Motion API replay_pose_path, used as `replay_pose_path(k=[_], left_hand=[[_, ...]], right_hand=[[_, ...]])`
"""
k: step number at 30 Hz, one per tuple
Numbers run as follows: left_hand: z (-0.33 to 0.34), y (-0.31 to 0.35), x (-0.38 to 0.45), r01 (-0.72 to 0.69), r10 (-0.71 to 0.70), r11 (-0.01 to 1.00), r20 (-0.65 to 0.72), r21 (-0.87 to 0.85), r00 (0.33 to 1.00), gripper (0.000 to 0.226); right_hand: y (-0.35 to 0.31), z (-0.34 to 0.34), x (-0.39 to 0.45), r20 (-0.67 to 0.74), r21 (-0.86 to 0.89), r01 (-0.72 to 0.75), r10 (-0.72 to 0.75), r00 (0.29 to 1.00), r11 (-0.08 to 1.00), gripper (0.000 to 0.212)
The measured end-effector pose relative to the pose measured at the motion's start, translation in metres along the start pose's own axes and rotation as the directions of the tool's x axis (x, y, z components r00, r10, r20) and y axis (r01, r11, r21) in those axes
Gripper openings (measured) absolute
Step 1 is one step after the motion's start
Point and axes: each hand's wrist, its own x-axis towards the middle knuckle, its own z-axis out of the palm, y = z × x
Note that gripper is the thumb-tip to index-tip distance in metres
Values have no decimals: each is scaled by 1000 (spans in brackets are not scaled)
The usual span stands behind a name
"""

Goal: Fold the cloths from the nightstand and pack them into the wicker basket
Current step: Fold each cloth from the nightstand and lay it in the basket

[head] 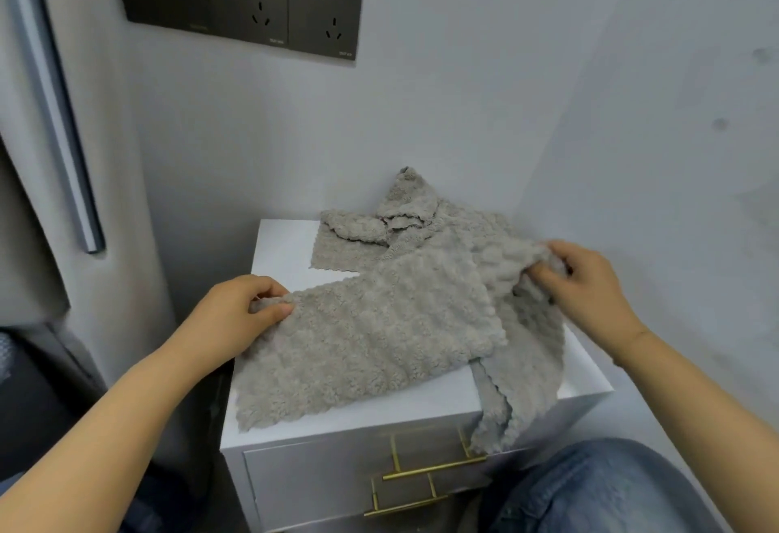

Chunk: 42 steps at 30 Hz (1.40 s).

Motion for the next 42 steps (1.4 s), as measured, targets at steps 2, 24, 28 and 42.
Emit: replay_pose_path(k=[2,24,28,42], left_hand=[[-2,2,-1,-2,2,1000,-7,-23,1000,2],[-3,-5,-6,75,-74,997,36,-17,997,7],[-6,-1,-20,76,-74,997,73,-32,995,4],[-13,-2,-70,203,-160,945,178,-257,971,40]], right_hand=[[-12,-11,21,-106,185,-62,83,991,981,13],[-32,64,9,246,-463,145,-30,969,874,43],[-24,92,2,330,-432,155,-5,944,889,50],[-97,110,79,328,60,137,-149,933,989,29]])
